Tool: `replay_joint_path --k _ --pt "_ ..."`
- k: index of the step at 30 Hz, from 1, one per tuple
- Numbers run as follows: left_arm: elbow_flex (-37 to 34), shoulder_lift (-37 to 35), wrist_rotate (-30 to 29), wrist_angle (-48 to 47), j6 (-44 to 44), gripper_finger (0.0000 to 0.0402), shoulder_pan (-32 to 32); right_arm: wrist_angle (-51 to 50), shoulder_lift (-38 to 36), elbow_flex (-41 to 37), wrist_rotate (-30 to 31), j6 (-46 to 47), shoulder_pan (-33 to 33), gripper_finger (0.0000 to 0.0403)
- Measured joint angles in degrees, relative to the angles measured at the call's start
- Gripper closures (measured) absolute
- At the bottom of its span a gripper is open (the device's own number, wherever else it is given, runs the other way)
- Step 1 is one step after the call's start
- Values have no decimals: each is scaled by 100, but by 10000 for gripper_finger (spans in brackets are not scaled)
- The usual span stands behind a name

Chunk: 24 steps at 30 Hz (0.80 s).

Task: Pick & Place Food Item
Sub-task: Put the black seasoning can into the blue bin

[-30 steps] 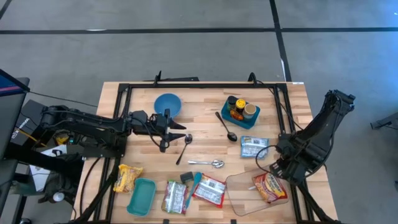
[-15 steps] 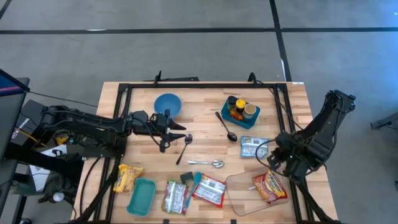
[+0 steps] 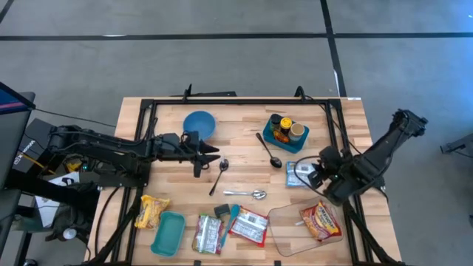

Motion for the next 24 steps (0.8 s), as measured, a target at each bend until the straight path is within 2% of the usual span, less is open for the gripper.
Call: replay_joint_path --k 7,13,18,22,24 --pt "2 -2 -11 -232 -18 266 0 385 0 0 30 -1180 -514 285" --pt "406 -2 -114 -1110 26 266 -211 758 0 0 32 -1819 -857 285" --pt "558 -2 -750 -1691 10 266 -593 897 0 0 31 -2006 -1069 285" --pt "779 -2 -805 -2206 19 266 -862 895 8 0 44 -2055 -1168 285" --pt "861 -2 -840 -2319 291 266 -1053 897 17 0 143 -2190 -1201 285"
